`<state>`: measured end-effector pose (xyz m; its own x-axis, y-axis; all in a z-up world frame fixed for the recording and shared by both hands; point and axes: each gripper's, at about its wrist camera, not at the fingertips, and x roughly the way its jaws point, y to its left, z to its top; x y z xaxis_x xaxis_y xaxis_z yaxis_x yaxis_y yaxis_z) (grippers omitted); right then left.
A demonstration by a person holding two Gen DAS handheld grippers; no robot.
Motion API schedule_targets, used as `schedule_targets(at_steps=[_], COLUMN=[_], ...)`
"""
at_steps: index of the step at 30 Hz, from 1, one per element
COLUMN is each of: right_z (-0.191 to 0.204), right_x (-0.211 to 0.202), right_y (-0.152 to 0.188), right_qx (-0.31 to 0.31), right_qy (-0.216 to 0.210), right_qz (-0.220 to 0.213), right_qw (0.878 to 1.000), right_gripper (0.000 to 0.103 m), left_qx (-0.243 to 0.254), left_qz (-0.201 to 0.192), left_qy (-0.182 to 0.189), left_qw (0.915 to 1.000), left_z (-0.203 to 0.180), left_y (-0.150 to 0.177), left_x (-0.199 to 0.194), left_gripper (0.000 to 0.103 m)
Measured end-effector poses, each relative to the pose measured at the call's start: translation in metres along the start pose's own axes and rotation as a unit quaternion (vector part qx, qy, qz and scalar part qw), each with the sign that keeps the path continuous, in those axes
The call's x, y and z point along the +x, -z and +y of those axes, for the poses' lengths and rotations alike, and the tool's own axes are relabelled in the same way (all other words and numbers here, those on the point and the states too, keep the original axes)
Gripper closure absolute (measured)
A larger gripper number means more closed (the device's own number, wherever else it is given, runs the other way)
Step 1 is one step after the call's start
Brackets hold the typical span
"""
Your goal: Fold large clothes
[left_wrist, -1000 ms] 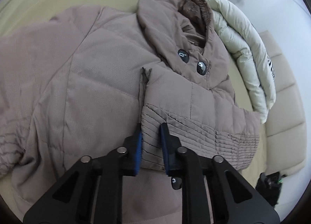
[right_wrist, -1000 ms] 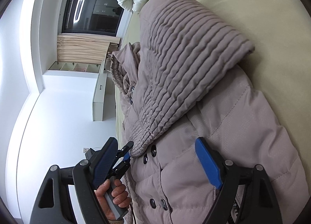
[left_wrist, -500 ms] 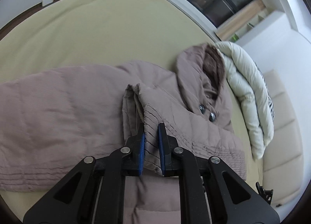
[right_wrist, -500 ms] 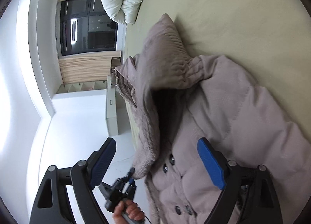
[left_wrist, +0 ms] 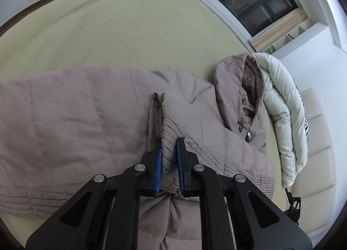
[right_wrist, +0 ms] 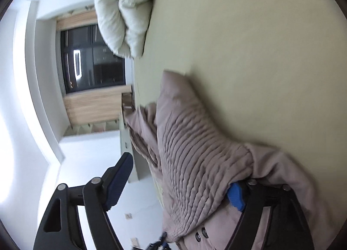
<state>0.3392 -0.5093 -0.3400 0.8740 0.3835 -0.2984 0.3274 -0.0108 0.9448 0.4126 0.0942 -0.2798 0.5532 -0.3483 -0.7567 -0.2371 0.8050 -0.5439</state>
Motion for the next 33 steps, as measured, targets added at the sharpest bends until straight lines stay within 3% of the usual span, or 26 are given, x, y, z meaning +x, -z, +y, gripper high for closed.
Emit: schedule_targets(at_steps=[2, 4, 7, 10, 13, 16, 18, 20, 22, 23, 26, 28, 30, 32, 33], right_z=[-0.013, -0.012, 0.011, 0.057, 0.102, 0.126, 0.121, 0.083, 0.050, 0.052, 0.062, 0.073, 0.078, 0.080, 0.078], right_x=[-0.003, -0.009, -0.033, -0.050, -0.023, 0.023, 0.051, 0.078, 0.089, 0.086, 0.076, 0.058, 0.034, 0.013, 0.007], right_y=[-0.007, -0.002, 0.014, 0.022, 0.022, 0.018, 0.011, -0.007, -0.010, -0.004, 0.011, 0.022, 0.036, 0.059, 0.070], right_qx=[0.016, -0.001, -0.038, -0.117, -0.198, -0.236, -0.254, -0.221, -0.224, -0.264, -0.304, -0.298, -0.280, -0.274, -0.273], right_qy=[-0.014, 0.001, 0.040, 0.044, 0.040, 0.048, 0.072, 0.132, 0.139, 0.133, 0.139, 0.147, 0.110, 0.086, 0.082], right_qz=[0.014, 0.021, 0.036, 0.010, 0.021, 0.050, 0.055, 0.056, 0.059, 0.046, 0.048, 0.038, 0.034, 0.046, 0.057], right_qw=[1.000, 1.000, 0.998, 0.992, 0.979, 0.969, 0.963, 0.965, 0.963, 0.954, 0.941, 0.942, 0.953, 0.957, 0.957], right_gripper=[0.035, 0.035, 0.024, 0.016, 0.012, 0.012, 0.012, 0.012, 0.020, 0.021, 0.020, 0.018, 0.007, 0.006, 0.006], left_qx=[0.002, 0.002, 0.019, 0.025, 0.037, 0.043, 0.043, 0.038, 0.025, 0.021, 0.025, 0.021, -0.002, -0.044, -0.063], left_qz=[-0.002, -0.001, 0.003, 0.003, 0.003, 0.006, 0.009, 0.014, 0.021, 0.017, -0.019, -0.035, -0.055, -0.075, -0.086], left_qy=[-0.007, -0.005, -0.009, -0.016, -0.022, -0.024, -0.022, -0.005, 0.014, 0.016, 0.002, -0.007, -0.011, -0.013, -0.016], left_qw=[1.0000, 1.0000, 0.9998, 0.9996, 0.9991, 0.9988, 0.9988, 0.9992, 0.9994, 0.9995, 0.9995, 0.9991, 0.9984, 0.9961, 0.9941], left_z=[-0.003, -0.004, -0.007, -0.011, -0.017, -0.018, -0.016, -0.012, -0.005, -0.001, 0.013, 0.032, 0.059, 0.094, 0.109], left_y=[0.005, 0.007, 0.007, 0.006, 0.006, 0.005, 0.003, 0.002, 0.002, 0.002, 0.007, 0.013, 0.027, 0.049, 0.059], left_x=[0.005, 0.007, 0.008, 0.012, 0.017, 0.023, 0.028, 0.032, 0.028, 0.022, -0.015, -0.045, -0.079, -0.114, -0.128], left_gripper=[0.092, 0.092, 0.092, 0.092, 0.092, 0.092, 0.089, 0.088, 0.080, 0.079, 0.075, 0.075, 0.073, 0.054, 0.037])
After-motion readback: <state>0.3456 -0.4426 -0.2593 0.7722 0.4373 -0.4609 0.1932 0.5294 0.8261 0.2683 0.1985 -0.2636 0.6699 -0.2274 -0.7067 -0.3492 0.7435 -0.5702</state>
